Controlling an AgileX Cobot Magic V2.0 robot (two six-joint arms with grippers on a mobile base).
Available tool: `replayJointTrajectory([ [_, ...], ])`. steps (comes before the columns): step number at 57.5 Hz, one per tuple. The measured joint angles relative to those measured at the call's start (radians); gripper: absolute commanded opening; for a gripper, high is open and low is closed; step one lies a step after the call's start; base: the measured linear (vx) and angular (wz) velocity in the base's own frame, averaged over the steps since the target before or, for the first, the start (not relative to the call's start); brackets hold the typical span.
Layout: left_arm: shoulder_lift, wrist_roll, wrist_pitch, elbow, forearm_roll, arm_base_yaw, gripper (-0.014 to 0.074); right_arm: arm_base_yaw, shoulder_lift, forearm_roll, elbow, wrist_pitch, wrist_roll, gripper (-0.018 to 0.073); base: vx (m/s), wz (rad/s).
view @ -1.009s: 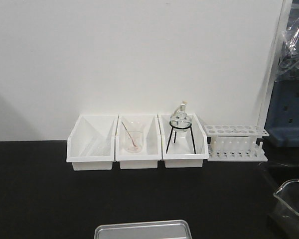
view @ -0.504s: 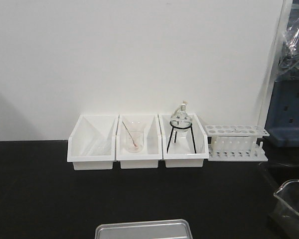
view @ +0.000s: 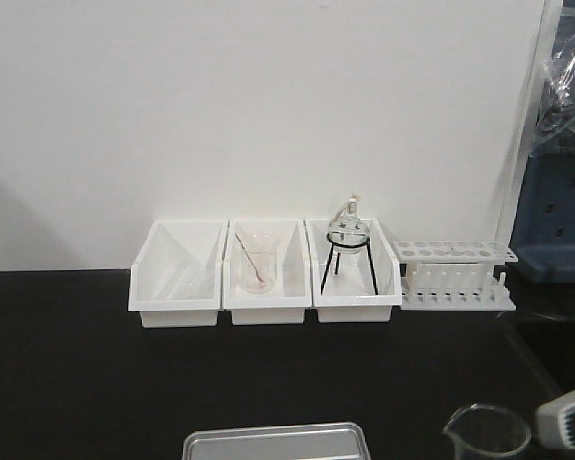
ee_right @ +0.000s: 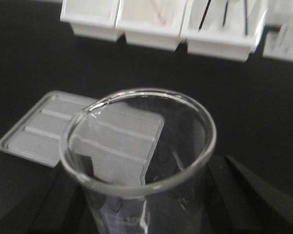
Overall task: Move beaker to silver tray on left bench
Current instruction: 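Extend the right gripper and lower the beaker onto the silver tray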
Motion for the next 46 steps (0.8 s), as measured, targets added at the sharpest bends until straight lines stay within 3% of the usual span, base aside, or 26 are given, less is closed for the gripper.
replayJointTrajectory([
  [7,0.000,0.000,0.000,0.000,0.000,0.000,0.0001,0.000,0.199,0.112,-0.054,-0.153,-0.164,-0.0004,0.00,0.00],
  [8,0.000,0.000,0.000,0.000,0.000,0.000,0.0001,0.000,0.349,0.331,-0.104,-0.307,-0.470,-0.0003,0.00,0.00],
  [21,0.000,0.000,0.000,0.000,0.000,0.000,0.0001,0.000,0.581,0.781,-0.150,-0.491,-1.096,-0.0003,0.00,0.00],
  [30,0.000,0.000,0.000,0.000,0.000,0.000,0.0001,0.000,0.750,0.929,-0.154,-0.654,-1.234,-0.0003,0.00,0.00],
  [38,0.000,0.000,0.000,0.000,0.000,0.000,0.0001,0.000,0.900,0.941,-0.191,-0.801,-1.253,-0.0003,0.00,0.00],
  [46,0.000,0.000,0.000,0.000,0.000,0.000,0.0001,0.013,0.986,0.907,-0.251,-0.825,-1.255,-0.0003,0.00,0.00],
])
